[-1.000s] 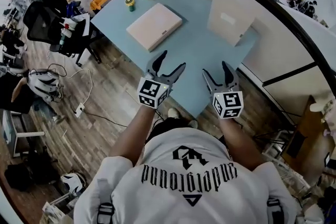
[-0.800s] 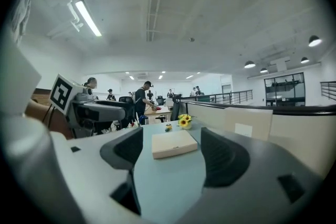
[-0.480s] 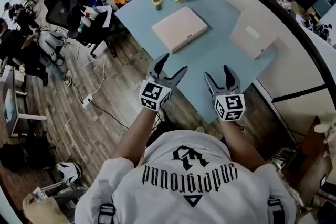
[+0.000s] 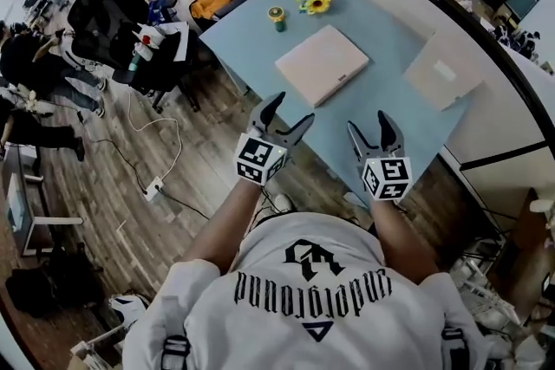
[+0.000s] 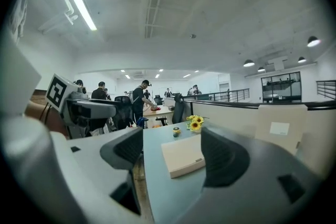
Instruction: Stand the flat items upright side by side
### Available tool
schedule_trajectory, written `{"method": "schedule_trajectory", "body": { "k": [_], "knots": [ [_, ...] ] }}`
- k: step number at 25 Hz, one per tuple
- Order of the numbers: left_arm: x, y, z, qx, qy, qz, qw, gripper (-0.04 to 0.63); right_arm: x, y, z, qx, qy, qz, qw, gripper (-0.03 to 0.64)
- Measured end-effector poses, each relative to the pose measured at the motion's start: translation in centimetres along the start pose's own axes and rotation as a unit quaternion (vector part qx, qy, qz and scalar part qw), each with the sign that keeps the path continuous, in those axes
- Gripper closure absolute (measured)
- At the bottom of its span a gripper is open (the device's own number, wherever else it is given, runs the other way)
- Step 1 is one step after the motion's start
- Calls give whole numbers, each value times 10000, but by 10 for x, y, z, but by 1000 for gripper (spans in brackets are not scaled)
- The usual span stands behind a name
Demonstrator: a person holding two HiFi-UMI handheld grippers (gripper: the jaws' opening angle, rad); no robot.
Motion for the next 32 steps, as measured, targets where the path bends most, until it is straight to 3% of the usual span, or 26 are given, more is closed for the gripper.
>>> {"method": "schedule_trajectory", "body": {
  "k": [10, 22, 32],
  "knots": [
    [12, 75, 1, 496, 159, -20, 9986, 247, 12, 33, 53, 496, 243, 283, 9981, 268],
    [28, 117, 114, 914, 492, 75, 9946, 247, 10, -34, 133, 560, 354, 317, 9973, 265],
    [38, 139, 200, 1156, 886, 45, 9893, 247, 21, -82, 179, 574, 699, 819, 9925, 261]
  ]
}}
Point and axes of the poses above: the fingertips, and each gripper's own axes: z forward along the fingers, y to its left, x out of its underside, the point moved 4 cm from there along -z, backward along the fingers, and after that the axes turned 1 degree about -z, right-handed, at the moved point
